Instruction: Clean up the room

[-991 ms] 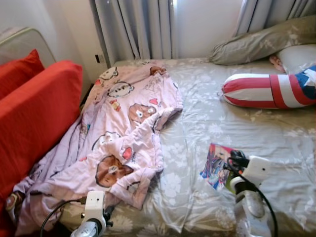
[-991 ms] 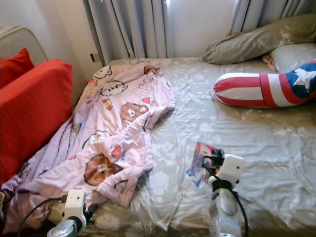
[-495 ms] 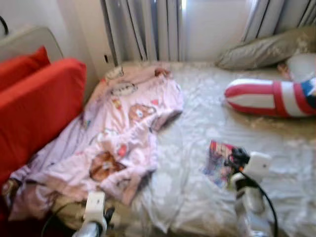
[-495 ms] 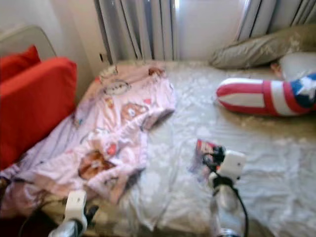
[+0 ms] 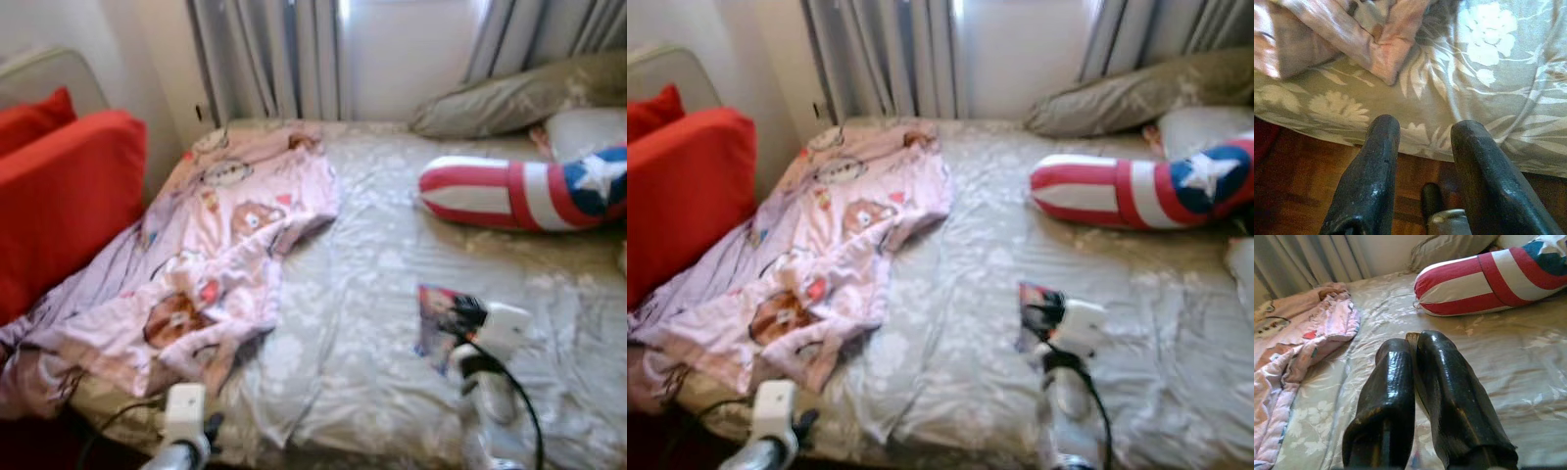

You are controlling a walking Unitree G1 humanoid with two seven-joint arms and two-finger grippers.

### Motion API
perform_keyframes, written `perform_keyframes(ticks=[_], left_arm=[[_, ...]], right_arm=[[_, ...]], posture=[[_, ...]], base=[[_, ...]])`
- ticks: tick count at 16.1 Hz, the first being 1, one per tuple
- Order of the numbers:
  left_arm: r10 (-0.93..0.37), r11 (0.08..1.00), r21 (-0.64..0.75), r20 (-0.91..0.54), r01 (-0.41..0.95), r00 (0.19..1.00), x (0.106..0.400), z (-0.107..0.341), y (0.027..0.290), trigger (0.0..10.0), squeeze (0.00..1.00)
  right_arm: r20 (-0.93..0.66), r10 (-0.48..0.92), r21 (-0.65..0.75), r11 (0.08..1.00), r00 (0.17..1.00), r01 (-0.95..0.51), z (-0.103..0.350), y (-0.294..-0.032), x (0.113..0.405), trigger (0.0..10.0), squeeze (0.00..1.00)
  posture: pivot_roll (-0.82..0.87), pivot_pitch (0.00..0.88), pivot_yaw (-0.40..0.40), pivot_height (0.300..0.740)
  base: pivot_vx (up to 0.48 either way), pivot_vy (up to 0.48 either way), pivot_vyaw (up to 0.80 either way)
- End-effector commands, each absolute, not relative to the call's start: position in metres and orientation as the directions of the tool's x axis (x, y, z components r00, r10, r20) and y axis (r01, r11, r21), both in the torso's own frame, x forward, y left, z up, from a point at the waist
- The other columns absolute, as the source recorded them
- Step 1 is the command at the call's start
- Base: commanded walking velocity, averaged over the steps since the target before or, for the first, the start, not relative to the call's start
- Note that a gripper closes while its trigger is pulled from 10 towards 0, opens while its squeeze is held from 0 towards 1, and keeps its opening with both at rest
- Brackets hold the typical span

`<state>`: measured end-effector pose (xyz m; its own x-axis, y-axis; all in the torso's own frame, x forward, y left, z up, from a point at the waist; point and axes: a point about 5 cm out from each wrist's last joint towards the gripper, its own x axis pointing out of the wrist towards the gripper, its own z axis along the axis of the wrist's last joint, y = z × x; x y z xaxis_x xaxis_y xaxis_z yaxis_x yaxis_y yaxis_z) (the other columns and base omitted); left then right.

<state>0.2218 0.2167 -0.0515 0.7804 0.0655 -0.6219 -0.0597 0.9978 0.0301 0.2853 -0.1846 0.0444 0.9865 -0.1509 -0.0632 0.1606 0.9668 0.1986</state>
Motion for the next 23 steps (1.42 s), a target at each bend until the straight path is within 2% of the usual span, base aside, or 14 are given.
perform_keyframes(ticks=[1,23], left_arm=[[0.057,0.998,0.021,-0.639,-0.056,0.767,0.2191,-0.0546,0.2131,10.0,0.00],[0.049,0.999,0.014,-0.639,-0.053,0.767,0.2174,-0.0556,0.2123,10.0,0.00]], right_arm=[[-0.015,-0.164,0.195,0.967,0.986,0.164,0.0537,-0.1896,0.2889,10.0,0.00],[-0.021,-0.162,0.186,0.969,0.987,0.163,0.0523,-0.1913,0.2886,10.0,0.00]], posture=[[0.01,0.000,0.053,0.740],[0.01,0.000,0.048,0.740]], base=[[0.000,-0.277,0.00],[0.000,-0.281,0.00]])
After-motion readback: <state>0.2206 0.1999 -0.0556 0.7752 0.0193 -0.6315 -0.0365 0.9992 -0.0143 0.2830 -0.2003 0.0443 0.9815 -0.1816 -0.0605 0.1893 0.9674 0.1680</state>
